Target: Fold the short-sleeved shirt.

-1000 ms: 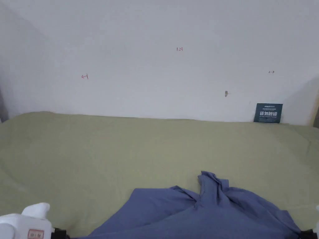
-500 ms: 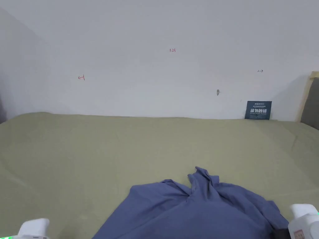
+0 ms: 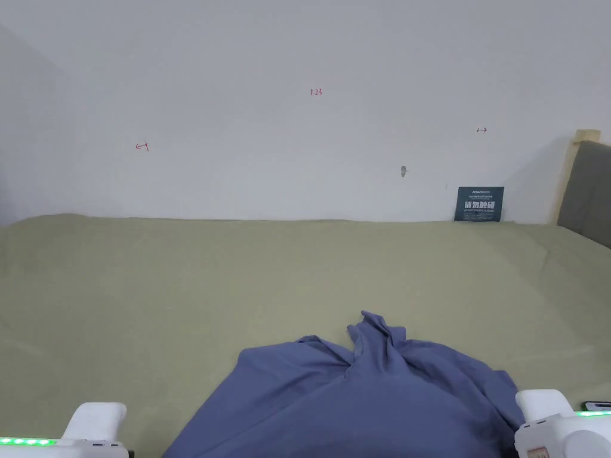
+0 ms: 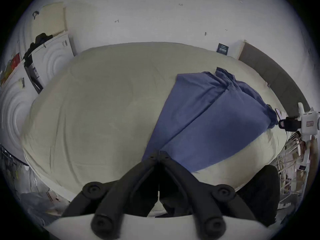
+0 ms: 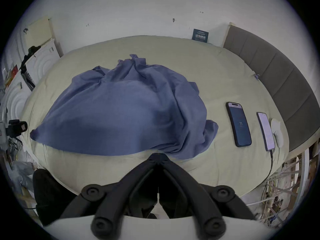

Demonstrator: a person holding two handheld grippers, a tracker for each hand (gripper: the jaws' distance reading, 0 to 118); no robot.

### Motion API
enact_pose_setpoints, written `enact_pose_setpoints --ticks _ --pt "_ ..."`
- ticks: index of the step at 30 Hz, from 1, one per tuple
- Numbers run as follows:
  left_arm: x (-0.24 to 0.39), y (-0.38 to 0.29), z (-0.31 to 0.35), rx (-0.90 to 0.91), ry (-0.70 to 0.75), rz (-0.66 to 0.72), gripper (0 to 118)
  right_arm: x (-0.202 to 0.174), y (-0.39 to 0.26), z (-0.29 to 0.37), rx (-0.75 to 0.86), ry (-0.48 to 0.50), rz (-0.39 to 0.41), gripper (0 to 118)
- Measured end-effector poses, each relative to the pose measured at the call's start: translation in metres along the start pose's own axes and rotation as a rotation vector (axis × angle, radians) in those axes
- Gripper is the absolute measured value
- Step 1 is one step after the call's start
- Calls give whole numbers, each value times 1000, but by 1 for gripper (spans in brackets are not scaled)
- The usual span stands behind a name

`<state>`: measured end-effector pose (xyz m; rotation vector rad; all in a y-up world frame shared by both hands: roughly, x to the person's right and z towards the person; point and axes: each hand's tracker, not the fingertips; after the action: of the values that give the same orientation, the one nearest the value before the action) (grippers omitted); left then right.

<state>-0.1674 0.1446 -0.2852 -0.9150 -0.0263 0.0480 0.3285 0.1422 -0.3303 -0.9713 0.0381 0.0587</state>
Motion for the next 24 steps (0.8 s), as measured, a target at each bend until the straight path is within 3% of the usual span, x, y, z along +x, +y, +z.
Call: enact_pose_setpoints --ticks 3,4,5,6,7,11,12,13,14,15,20,24 --pt "-5 6 -4 -2 -9 -3 2 -4 1 -2 -2 1 3 0" --pt "-6 9 -8 -20 -14 -17 16 -4 1 -3 -4 5 5 0" --pt "-8 12 -13 -54 -15 -37 48 -7 1 -2 -8 9 4 0" --pt "-12 13 -20 -93 0 -40 97 -7 2 -4 -12 14 1 0" --pt "-13 13 -24 -113 4 -39 113 -7 2 -6 -15 20 0 0" --pt "-20 7 -42 -162 -19 -54 111 -9 0 -11 -26 43 -6 0" --pt "-19 2 -48 -189 -6 -59 108 -10 0 -13 -33 49 -8 0" --pt "-18 -2 -52 -210 -6 -63 94 -11 -1 -13 -38 54 -10 0" --pt "-17 -5 -56 -219 -5 -65 63 -11 -1 -15 -41 57 -11 0" --pt "-16 -10 -57 -221 -4 -66 4 -11 0 -16 -42 58 -10 0" --pt "-16 -17 -49 -154 -33 -42 5 -10 27 -25 -51 64 16 0" --pt "-22 -10 -50 -144 -58 -10 5 -11 91 -46 -55 91 58 0"
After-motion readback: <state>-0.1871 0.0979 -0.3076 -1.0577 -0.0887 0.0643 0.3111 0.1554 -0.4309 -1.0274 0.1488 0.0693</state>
